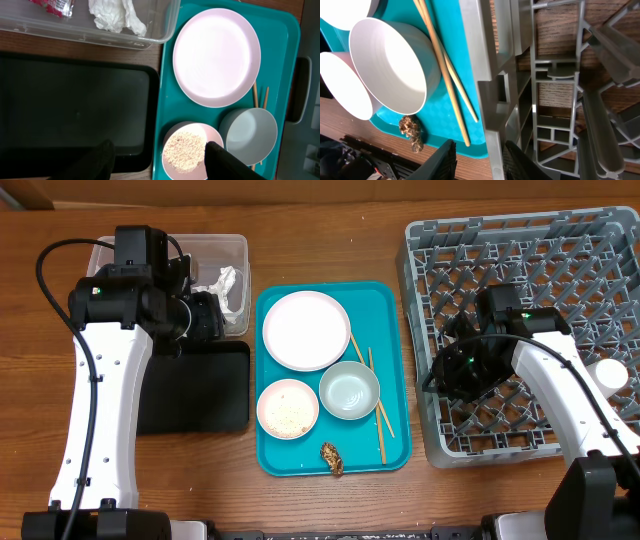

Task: Sort waste into correct bins and load items into the dishwasher
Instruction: 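Move the right gripper over the rack toward the teal tray, then lower the right gripper onto the grey bowl on the teal tray and grasp its rim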

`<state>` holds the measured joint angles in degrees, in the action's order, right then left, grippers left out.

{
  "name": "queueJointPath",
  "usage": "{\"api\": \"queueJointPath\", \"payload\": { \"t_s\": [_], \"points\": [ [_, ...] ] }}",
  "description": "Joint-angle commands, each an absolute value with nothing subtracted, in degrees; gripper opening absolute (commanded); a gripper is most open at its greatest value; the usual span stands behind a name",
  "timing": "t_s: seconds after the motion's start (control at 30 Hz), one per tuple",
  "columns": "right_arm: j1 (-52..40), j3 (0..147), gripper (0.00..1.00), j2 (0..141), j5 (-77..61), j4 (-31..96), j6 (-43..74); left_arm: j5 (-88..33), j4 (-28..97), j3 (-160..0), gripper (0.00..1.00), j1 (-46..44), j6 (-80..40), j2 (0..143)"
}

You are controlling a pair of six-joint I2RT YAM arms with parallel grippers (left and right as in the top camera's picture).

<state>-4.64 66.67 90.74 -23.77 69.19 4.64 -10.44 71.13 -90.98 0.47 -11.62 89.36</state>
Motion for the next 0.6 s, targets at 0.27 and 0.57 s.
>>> {"api": "queueJointPath", "payload": {
  "t_s": [0.27, 0.57],
  "points": [
    [-5.1, 66.2, 0.34, 89.8, -25.6, 69.1, 4.5, -10.1, 71.8, -91.8, 0.61, 0.0, -11.8, 89.1],
    [-5.1, 66.2, 0.34, 89.8, -25.6, 69.3, 4.4, -10.1, 71.8, -91.7, 0.61, -2.6, -11.8, 89.1]
  ]
}}
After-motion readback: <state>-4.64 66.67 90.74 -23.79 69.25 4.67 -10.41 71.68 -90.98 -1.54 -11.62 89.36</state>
